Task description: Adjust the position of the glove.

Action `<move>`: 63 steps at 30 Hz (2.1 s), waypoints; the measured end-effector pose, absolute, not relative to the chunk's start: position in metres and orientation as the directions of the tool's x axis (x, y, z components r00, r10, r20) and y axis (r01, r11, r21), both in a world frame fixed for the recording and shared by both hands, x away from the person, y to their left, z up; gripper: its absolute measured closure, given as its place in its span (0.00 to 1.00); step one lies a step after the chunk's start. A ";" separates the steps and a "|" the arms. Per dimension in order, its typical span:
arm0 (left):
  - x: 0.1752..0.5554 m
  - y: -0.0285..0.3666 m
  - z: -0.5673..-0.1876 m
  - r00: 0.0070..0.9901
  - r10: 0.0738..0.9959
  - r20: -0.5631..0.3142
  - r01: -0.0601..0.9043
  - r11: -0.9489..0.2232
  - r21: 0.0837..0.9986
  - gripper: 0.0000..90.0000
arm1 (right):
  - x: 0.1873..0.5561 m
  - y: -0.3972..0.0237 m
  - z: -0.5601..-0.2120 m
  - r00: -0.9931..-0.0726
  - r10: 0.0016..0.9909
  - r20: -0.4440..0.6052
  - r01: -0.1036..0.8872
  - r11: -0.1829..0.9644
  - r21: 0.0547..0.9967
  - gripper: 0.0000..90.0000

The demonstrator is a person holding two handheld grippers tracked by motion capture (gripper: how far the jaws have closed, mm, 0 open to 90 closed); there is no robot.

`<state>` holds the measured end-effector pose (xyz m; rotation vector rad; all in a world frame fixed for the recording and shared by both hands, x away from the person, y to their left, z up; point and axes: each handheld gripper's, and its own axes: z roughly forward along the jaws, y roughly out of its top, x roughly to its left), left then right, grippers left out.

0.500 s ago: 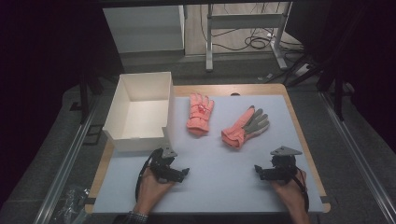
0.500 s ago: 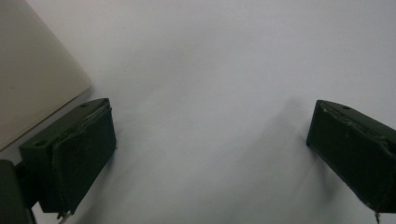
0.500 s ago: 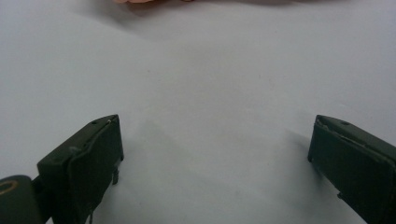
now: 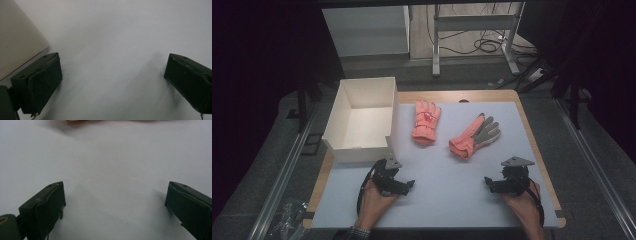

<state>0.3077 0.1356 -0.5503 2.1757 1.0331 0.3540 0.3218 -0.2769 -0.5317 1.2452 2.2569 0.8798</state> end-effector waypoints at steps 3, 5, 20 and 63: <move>0.308 0.136 -0.550 0.646 0.762 -0.047 0.573 -0.443 0.689 0.02 | 0.322 -0.276 -0.531 -0.510 0.858 -0.053 0.598 0.398 0.695 0.03; 0.308 0.136 -0.550 0.646 0.762 -0.048 0.573 -0.443 0.689 0.02 | 0.322 -0.276 -0.531 -0.510 0.859 -0.051 0.602 0.398 0.692 0.04; 0.308 0.136 -0.550 0.646 0.762 -0.049 0.574 -0.442 0.690 0.02 | 0.343 -0.270 -0.506 -0.492 0.870 -0.036 0.597 0.367 0.714 0.18; 0.308 0.135 -0.550 0.645 0.763 -0.048 0.574 -0.441 0.690 0.02 | 0.458 -0.224 -0.505 -0.398 0.917 0.011 0.692 0.293 0.660 0.74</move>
